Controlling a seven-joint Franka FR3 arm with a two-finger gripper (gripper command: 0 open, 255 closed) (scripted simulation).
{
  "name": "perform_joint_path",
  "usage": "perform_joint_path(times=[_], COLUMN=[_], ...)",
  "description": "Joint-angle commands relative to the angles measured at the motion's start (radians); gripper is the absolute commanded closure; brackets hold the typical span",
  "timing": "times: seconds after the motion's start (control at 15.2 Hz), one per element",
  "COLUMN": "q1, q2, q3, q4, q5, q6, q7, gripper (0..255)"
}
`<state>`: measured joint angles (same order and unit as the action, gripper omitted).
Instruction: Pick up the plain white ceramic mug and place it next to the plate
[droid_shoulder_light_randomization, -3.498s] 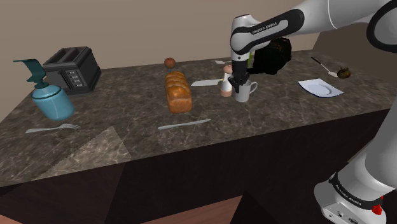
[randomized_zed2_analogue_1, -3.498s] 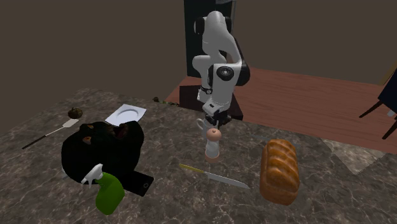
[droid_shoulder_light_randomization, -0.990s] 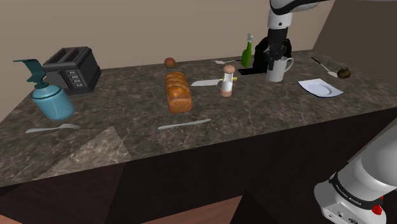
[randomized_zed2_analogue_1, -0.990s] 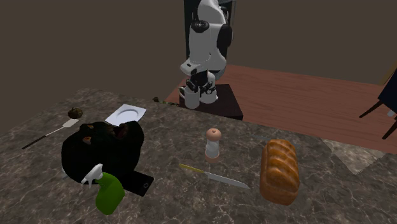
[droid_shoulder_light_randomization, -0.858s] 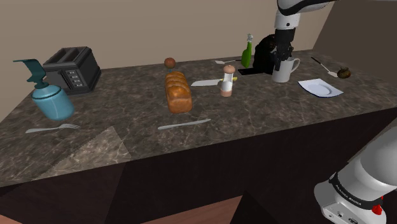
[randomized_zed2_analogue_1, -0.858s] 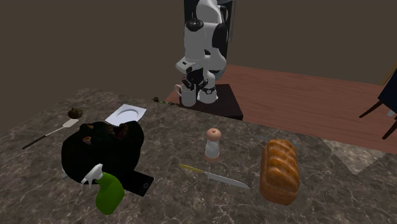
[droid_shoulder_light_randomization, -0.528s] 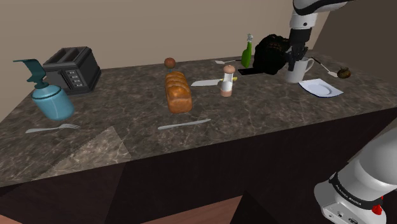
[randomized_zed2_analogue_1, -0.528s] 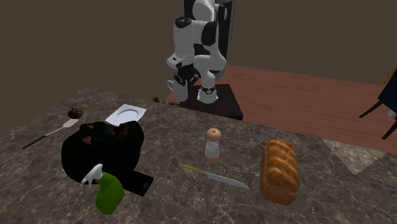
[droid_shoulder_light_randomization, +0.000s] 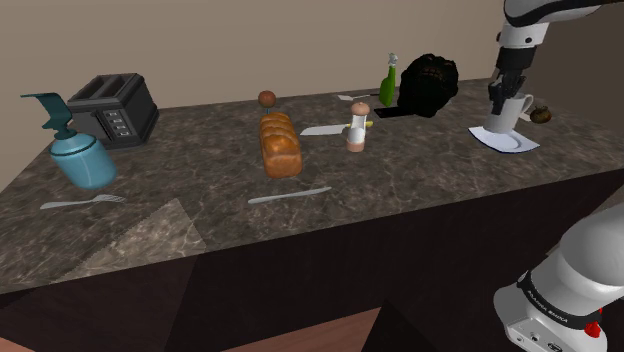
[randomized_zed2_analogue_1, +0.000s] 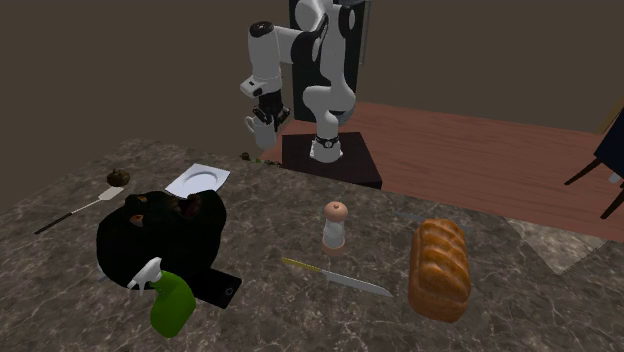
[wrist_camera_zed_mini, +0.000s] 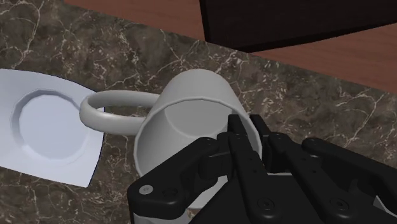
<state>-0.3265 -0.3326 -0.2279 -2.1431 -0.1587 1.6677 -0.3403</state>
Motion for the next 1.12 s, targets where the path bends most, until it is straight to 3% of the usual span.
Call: perform_joint_path(times=[0.0,0.33,1.06], q1=[-0.021,-0.075,-0.08], q2=[-0.024,-0.061,-0.039], q3=[-0.029,-0.109,-0.128], q4=[-0.023,-0.046,-0.175], q5=[-0.022,-0.078,-0.087], q6=[0.005,0.011,0.161], q7=[-0.043,-0.157,-0.144], gripper=[255,255,255])
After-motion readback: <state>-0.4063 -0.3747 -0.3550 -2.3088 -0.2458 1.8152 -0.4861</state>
